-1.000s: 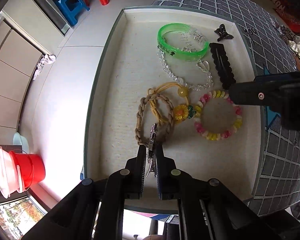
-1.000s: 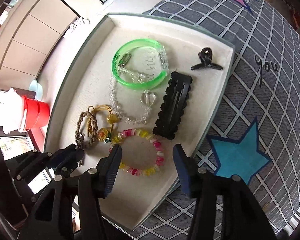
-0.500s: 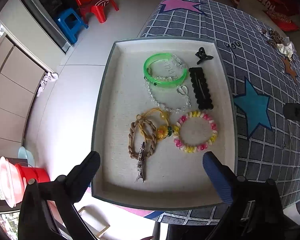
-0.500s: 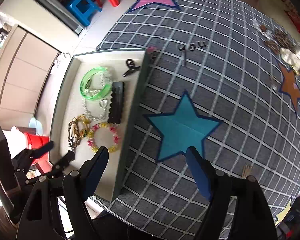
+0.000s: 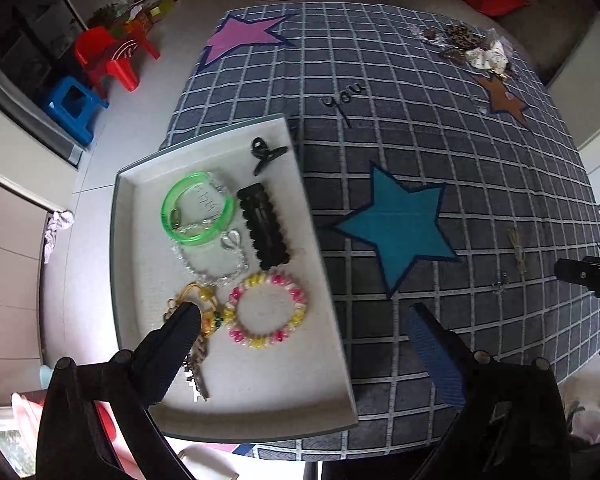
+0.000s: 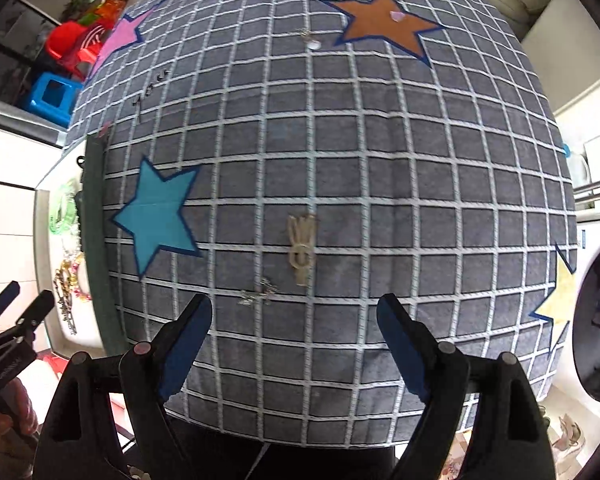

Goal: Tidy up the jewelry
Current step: 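Move both open grippers back over the mat toward the gold bunny clip, then grasp the silver charm with the left gripper while the right grasps the gold bunny clip, then carry both items into the white tray and open both grippers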

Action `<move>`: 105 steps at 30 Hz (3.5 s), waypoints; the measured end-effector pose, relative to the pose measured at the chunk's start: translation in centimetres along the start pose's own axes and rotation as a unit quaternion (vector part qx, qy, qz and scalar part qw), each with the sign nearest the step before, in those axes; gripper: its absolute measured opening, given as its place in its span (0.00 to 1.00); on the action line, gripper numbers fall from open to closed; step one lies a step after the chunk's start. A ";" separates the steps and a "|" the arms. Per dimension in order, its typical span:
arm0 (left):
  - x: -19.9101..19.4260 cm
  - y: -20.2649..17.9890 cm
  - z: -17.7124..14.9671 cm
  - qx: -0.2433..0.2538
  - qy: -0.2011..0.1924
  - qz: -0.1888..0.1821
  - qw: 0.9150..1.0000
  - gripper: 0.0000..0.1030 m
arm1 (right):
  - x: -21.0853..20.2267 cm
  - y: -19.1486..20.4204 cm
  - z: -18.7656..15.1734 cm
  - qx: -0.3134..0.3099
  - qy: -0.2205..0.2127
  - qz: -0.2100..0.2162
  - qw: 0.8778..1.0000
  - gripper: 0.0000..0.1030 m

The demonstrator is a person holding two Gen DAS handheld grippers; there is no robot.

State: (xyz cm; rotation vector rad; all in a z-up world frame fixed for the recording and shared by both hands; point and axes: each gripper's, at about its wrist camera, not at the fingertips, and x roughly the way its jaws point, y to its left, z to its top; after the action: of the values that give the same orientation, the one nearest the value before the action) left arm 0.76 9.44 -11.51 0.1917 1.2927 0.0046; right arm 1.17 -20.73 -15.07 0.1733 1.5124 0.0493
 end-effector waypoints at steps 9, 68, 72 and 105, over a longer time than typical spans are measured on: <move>0.4 -7.1 -0.3 0.024 0.018 0.007 1.000 1.00 | 2.8 -0.9 1.5 -0.031 0.024 0.012 0.999 0.84; 4.5 -16.5 2.0 0.004 0.070 -0.106 0.992 0.21 | 3.8 -5.4 1.7 -0.126 0.017 0.032 0.991 0.09; 2.8 -15.7 0.4 -0.005 0.058 -0.096 0.994 0.21 | 2.8 -5.7 1.8 -0.128 0.019 0.040 0.991 0.09; -1.9 -13.6 -0.5 -0.033 0.023 -0.040 0.998 0.21 | -0.7 -7.4 1.3 -0.110 -0.004 0.089 0.990 0.09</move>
State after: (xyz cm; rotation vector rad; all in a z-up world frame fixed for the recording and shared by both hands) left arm -1.64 -4.13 -11.78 0.0836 1.3443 -0.0179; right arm 1.85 -28.25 -15.37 0.1305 1.4693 0.3572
